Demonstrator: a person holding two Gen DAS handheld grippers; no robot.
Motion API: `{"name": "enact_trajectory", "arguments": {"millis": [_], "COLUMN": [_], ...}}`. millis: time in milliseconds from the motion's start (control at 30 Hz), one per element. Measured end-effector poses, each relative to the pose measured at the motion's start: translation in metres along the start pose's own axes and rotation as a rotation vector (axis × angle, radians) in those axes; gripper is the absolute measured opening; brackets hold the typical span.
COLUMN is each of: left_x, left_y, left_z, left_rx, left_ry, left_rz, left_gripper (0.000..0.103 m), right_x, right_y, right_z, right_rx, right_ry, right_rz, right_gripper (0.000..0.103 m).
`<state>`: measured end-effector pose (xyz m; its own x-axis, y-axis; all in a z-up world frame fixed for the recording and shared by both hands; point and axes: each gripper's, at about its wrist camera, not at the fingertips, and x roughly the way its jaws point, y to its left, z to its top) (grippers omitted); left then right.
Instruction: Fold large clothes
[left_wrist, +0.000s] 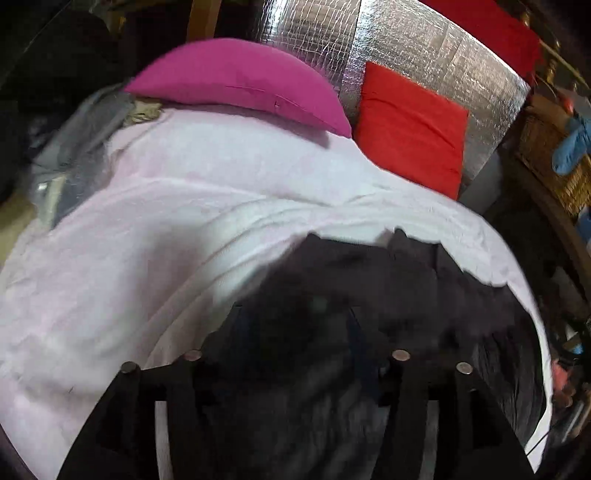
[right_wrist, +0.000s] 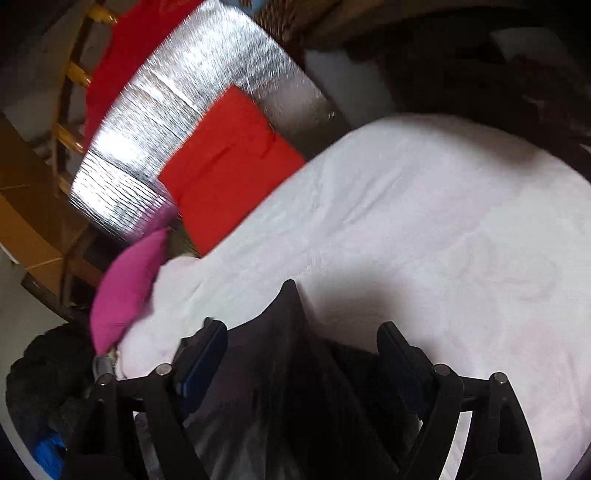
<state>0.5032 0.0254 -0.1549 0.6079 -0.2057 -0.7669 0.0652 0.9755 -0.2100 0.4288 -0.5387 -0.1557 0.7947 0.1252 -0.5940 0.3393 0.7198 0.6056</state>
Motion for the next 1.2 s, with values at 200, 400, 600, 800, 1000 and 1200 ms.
{"name": "enact_trajectory", "arguments": {"millis": [200, 400, 600, 800, 1000, 1200], "left_x": [-0.043, -0.047, -0.016, -0.016, 0.002, -0.023], "left_y": [-0.004, 0.031, 0.059, 0.050, 0.039, 0.038], "left_z": [-0.057, -0.078, -0.080, -0.078, -0.084, -0.089], "left_rx": [-0.064, -0.149, -0.243, -0.211, -0.157, -0.180], "left_ry": [-0.016, -0.006, 0.087, 0.061, 0.110, 0.102], "left_rz": [0.025, 0.114, 0.050, 0.041, 0.115, 0.145], "left_gripper": [0.062, 0.067, 0.061, 0.022, 0.025, 0.048], "right_x": [-0.049, -0.072, -0.035, -0.041, -0.035, -0.063], "right_y": [-0.003, -0.024, -0.018, 0.005, -0.019, -0.034], "right_z": [-0.043, -0.082, -0.092, -0.097, -0.099, -0.095], "right_rx": [-0.054, -0.025, -0.110, -0.213, -0.155, -0.002], "right_ry": [0.036, 0.021, 0.082, 0.037, 0.078, 0.058], "right_rz": [-0.064, -0.099, -0.191, -0.240, -0.255, -0.147], "right_gripper": [0.086, 0.085, 0.073, 0.028, 0.027, 0.041]}}
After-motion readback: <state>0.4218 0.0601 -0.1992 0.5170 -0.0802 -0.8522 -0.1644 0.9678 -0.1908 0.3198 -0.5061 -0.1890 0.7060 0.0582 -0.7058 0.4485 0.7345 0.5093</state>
